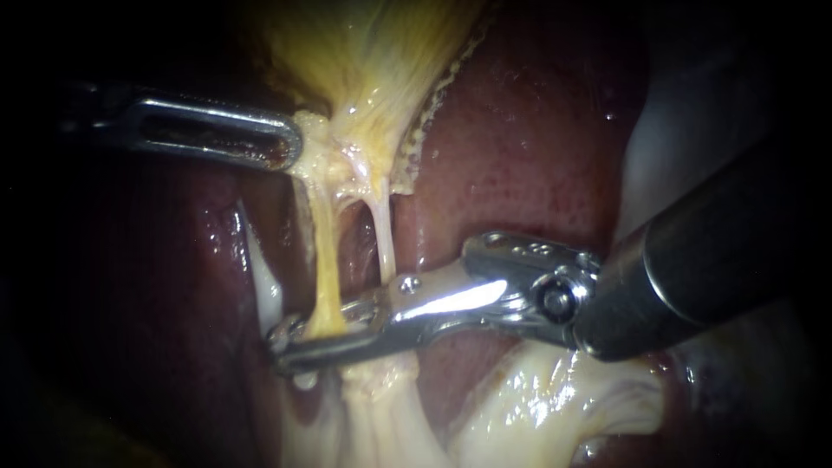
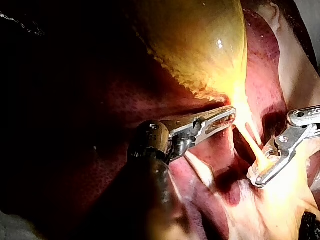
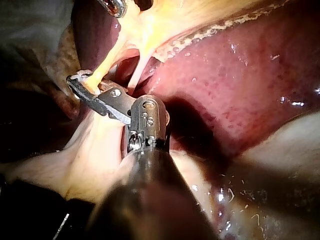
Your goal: Clipping second clip left tube
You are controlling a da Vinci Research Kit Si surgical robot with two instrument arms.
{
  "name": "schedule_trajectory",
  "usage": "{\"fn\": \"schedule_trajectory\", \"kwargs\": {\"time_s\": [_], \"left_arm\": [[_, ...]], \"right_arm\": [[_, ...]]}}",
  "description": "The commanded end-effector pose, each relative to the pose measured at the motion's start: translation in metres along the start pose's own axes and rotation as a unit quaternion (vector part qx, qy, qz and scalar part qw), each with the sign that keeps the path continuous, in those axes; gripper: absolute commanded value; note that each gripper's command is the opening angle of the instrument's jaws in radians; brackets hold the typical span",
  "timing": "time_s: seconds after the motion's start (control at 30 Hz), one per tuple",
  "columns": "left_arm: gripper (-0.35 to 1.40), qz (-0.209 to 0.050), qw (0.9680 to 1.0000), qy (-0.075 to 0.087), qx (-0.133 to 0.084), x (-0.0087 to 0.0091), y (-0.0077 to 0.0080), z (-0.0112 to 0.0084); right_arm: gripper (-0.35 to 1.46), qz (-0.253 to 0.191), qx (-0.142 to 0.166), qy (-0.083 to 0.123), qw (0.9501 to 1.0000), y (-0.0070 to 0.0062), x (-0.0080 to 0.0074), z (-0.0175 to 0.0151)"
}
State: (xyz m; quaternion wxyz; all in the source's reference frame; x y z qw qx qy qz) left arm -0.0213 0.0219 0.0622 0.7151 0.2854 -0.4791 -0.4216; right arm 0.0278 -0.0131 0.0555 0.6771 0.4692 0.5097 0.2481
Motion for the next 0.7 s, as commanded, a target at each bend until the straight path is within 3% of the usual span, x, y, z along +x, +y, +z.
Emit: {"fn": "schedule_trajectory", "kwargs": {"time_s": [0.03,0.7], "left_arm": [[-0.35,0.000,1.0000,0.000,0.000,0.0000,0.0000,0.0000],[-0.35,0.000,1.0000,0.000,0.000,0.0000,0.0001,0.0000]], "right_arm": [[-0.35,0.000,0.000,0.000,1.0000,0.0000,0.0001,-0.0001],[-0.35,0.000,-0.002,0.001,1.0000,0.0002,0.0001,-0.0003]]}}
